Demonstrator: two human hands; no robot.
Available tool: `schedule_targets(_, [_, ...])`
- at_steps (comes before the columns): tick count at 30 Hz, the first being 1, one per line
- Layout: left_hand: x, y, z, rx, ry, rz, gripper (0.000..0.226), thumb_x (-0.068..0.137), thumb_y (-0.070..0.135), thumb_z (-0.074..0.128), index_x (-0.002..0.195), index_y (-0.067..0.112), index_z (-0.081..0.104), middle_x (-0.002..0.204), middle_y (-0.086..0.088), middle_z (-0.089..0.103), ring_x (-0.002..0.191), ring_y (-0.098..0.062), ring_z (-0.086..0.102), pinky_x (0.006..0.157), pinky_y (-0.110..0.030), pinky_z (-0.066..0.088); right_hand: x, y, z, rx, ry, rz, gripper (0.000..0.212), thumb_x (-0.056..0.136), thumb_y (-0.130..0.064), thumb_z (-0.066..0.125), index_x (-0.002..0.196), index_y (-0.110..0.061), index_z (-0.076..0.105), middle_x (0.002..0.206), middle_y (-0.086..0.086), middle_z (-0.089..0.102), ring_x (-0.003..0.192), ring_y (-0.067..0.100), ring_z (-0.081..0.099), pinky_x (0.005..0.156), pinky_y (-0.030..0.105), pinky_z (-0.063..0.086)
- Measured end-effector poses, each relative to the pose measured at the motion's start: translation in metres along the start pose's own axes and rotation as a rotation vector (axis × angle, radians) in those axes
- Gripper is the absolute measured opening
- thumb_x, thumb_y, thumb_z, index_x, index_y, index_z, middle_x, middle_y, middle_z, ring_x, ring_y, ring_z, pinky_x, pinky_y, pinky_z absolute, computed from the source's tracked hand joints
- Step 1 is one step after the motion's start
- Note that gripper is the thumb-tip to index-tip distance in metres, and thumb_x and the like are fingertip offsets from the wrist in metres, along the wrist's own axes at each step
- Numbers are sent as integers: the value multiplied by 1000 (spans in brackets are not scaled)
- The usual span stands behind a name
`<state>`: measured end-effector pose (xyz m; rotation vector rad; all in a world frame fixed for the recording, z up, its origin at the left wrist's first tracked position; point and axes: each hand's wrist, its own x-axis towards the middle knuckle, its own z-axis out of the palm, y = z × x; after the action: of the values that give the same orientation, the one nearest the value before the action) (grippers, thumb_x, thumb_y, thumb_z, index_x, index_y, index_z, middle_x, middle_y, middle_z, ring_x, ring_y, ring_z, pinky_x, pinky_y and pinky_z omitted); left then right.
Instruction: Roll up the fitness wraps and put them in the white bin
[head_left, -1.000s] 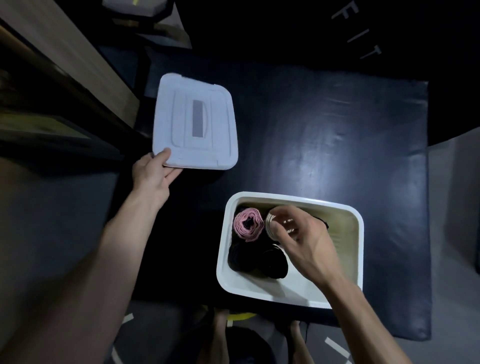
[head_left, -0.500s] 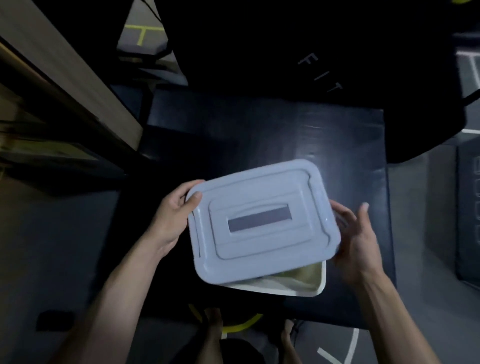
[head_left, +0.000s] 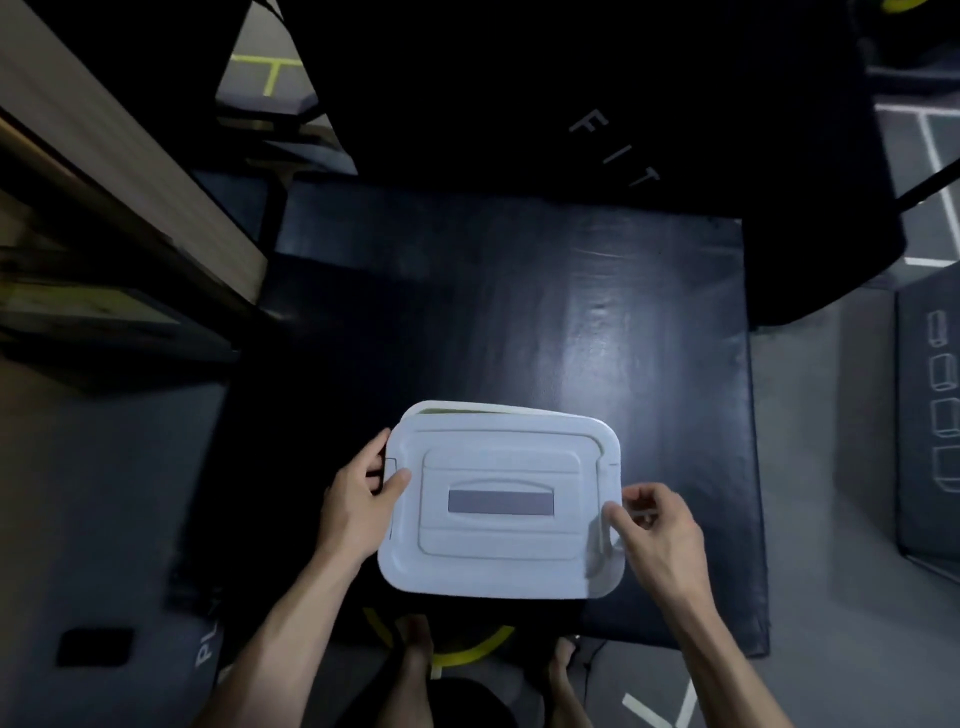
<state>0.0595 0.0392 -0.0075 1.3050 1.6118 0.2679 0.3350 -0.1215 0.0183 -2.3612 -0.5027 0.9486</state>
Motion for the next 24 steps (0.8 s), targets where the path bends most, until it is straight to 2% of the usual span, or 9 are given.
schedule_targets(3, [3,-3,-1,-12,32,8,53,92,27,75,139,46,58,113,7,71,100,-15,70,93,-46,58,3,2,2,22,-30,35,14,85,-21,75,94,-22,64,92,-7,69,87,10,66,66,26,47])
schedule_targets(6, [13,8,-3,30,38,36,46,93,35,72,136,45,60,101,10,72,92,-12,71,84,-34,58,6,1,2,26,-44,43,10,88,-22,73,94,-21,65,89,-7,70,84,9,66,62,25,47])
schedule_targets(8, [19,19,-2,82,36,59,40,94,35,70,134,39,64,93,10,72,86,-9,70,76,-25,52,9,1,2,25,-49,49,9,89,-22,72,94,-20,66,88,-6,70,79,10,67,61,25,46])
schedule_targets(10, [22,23,-4,100,9,46,32,95,35,70,126,34,68,88,10,73,83,-9,69,73,-23,49,12,2,2,32,-67,71,7,88,-22,73,92,-19,68,86,-3,72,73,13,68,60,26,47])
schedule_targets(13, [20,7,-14,41,-109,-41,18,93,34,74,110,27,72,91,5,76,86,-19,74,82,-37,59,16,3,2,22,-106,97,8,88,-22,73,91,-17,69,87,-1,73,70,15,68,61,30,48])
schedule_targets(15, [14,-5,-19,17,-191,-83,13,92,24,76,105,23,74,96,1,77,87,-19,75,89,-44,60,17,1,1,0,-117,97,8,88,-22,73,90,-15,69,87,1,73,74,16,68,62,31,49])
schedule_targets(19, [20,-5,-26,-1,-143,-26,11,94,14,73,105,14,72,101,-5,74,79,-5,73,76,-22,56,27,-15,3,13,-106,66,11,87,-23,74,86,-14,69,82,3,73,71,20,68,66,41,57])
schedule_targets(23, [53,22,-40,-46,-52,27,10,94,18,74,103,15,72,95,-2,73,81,-14,71,77,-30,53,54,-51,9,27,-115,43,15,80,-28,76,78,-15,69,71,1,73,73,27,73,74,51,62])
schedule_targets(24, [59,30,-44,-27,-35,36,10,93,19,74,102,17,72,93,0,72,81,-13,69,76,-28,52,61,-62,12,37,-124,46,15,78,-28,75,77,-15,69,69,0,73,72,27,73,74,52,63])
